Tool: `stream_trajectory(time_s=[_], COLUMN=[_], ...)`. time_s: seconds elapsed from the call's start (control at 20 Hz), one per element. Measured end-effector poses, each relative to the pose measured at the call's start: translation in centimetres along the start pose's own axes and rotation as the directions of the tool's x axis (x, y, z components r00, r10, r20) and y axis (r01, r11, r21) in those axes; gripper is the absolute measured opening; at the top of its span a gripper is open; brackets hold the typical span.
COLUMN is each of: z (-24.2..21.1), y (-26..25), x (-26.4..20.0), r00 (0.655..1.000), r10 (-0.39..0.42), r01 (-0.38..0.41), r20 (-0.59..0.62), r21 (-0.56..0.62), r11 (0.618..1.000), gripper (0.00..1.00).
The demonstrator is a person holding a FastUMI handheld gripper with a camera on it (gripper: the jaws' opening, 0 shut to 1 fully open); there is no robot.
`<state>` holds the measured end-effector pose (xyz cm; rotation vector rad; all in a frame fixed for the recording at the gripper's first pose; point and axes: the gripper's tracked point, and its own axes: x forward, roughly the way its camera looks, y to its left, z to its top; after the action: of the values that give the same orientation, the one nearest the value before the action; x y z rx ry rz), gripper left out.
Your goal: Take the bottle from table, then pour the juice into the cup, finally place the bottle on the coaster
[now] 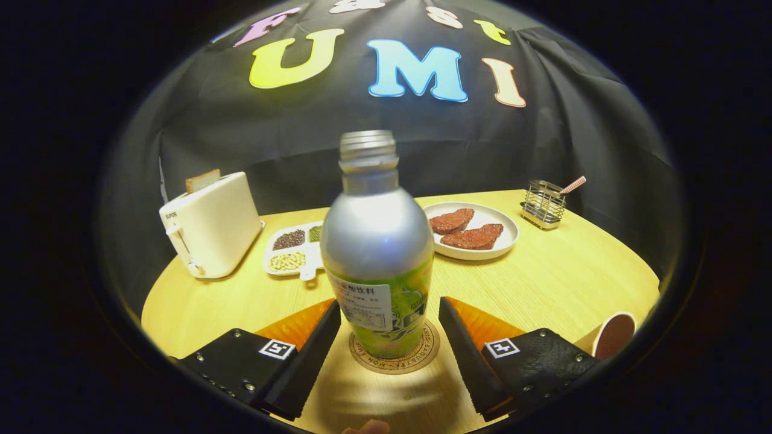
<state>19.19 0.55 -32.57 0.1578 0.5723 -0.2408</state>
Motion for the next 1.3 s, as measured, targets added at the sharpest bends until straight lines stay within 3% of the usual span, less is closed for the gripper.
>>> stream_trajectory(time_s=[0.4,0.95,1.3], z=[5.4,12.8,14.4], y=[-0.4,-3.4,-3.5], x=[-8.5,-19.6,-24.1], r00=[0.984,0.936,0.911], r10=[0.137,0.206,0.219], r01=[-0.134,-0.198,-0.193], r20=[0.114,0.286,0.348], r21=[-0.036,-0.058,-0.110], r11=[0.990,0.979,0.975], gripper=[0.99,0.98,0.98])
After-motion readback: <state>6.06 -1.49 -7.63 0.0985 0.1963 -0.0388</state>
